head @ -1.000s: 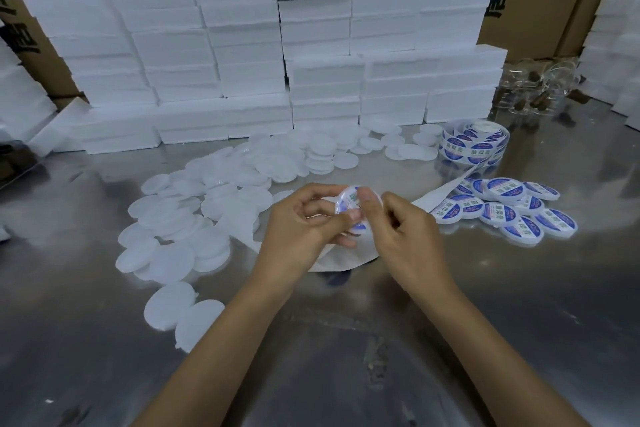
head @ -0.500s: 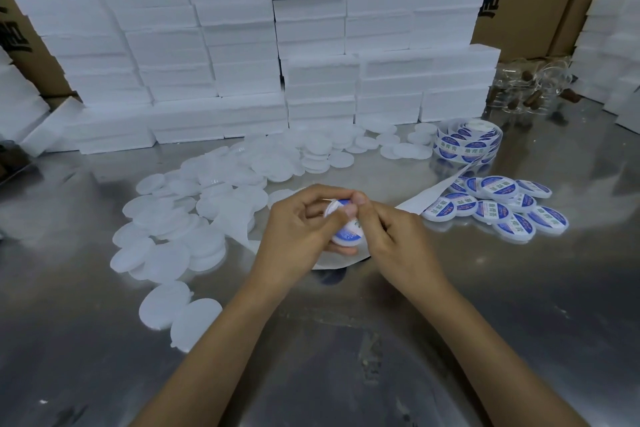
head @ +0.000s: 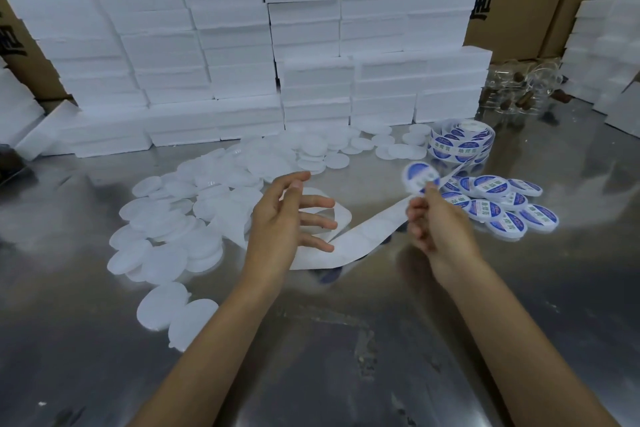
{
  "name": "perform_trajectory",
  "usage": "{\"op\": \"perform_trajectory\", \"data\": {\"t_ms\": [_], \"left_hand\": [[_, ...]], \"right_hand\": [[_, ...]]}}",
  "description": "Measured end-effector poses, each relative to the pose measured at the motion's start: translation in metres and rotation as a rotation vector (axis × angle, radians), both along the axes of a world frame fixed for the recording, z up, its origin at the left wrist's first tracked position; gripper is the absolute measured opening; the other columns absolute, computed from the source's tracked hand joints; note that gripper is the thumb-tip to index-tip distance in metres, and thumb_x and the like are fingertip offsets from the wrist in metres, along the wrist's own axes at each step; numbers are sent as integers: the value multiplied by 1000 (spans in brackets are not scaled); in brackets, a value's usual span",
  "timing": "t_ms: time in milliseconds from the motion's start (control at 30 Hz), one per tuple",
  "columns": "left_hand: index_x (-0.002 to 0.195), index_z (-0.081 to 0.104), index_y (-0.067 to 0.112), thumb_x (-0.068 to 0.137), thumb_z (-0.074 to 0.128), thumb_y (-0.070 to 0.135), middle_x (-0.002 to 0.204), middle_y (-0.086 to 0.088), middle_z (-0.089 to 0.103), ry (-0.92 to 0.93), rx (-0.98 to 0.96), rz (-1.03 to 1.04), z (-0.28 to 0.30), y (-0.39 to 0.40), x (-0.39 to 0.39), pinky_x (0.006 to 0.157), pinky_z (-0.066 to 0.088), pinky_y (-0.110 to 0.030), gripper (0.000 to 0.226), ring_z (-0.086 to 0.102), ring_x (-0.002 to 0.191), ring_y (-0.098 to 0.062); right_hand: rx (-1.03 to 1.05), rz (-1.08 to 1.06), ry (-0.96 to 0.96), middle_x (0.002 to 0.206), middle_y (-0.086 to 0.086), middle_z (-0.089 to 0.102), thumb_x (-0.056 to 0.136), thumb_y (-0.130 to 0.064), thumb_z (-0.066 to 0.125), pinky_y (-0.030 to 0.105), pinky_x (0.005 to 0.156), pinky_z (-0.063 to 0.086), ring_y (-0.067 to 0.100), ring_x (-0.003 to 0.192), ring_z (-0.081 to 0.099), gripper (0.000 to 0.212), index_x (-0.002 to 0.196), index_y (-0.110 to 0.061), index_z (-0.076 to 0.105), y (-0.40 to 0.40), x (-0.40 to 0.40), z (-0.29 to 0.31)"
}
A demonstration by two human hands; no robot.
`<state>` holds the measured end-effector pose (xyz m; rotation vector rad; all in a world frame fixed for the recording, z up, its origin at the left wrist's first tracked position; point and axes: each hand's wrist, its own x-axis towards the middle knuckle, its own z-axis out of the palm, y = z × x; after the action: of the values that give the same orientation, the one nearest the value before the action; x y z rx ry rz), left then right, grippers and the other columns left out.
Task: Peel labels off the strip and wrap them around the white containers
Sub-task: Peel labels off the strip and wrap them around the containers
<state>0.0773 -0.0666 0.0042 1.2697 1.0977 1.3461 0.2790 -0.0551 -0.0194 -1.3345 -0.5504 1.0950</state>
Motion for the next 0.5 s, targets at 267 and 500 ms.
{"op": "perform_trajectory", "data": {"t_ms": [267, 500], "left_hand": [[114, 64, 22, 108, 39, 22, 80, 2, 77, 62, 20, 62, -3, 4, -3, 43, 55, -26, 25, 72, 60, -23], [103, 70, 16, 106, 40, 17, 72, -8, 73, -13, 54, 100, 1, 7, -16, 37, 42, -24, 30, 62, 48, -21]], "right_hand": [[9, -22, 330, 68, 2, 58, 105, -34, 41, 17, 36, 34, 10, 50, 45, 34, 88, -10, 60, 3, 30, -6], [101, 44, -281, 61, 1, 58, 96, -16, 52, 21, 41, 34, 8, 45, 45, 21, 81, -8, 64, -8, -5, -3]]}}
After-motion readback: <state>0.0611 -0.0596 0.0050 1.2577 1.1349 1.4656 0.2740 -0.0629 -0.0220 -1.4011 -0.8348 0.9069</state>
